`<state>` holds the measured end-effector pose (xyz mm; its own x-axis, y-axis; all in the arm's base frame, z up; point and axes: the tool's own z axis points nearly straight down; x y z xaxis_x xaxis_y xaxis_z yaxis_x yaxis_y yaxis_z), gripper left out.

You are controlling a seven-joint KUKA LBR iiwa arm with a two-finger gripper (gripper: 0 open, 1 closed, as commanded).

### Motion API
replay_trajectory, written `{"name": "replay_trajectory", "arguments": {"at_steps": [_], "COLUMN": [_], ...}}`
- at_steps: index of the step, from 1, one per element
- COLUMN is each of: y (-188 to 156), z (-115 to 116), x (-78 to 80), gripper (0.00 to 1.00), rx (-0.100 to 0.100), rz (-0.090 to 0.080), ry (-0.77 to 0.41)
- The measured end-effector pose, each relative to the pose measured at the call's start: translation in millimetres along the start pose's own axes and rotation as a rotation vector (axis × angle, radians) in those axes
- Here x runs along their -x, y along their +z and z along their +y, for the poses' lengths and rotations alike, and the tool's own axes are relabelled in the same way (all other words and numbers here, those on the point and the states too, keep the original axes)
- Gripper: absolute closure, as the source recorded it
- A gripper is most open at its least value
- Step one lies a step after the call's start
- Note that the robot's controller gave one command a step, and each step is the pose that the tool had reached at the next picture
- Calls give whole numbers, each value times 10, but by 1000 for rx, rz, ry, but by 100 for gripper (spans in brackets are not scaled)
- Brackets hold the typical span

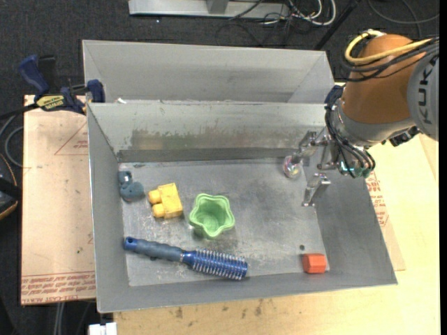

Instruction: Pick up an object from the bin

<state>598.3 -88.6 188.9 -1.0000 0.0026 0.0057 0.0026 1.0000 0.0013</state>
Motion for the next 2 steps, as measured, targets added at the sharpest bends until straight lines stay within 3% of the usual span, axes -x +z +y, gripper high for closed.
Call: {"name": "replay_trajectory", "arguments": {"at_steps": [1,2], "y": [819,1132], "z": [1335,1940], "x": [247,143], "gripper": [0,0], "rx": [2,-5], "rz": [-4,-15], "ry": [-272,-334]}}
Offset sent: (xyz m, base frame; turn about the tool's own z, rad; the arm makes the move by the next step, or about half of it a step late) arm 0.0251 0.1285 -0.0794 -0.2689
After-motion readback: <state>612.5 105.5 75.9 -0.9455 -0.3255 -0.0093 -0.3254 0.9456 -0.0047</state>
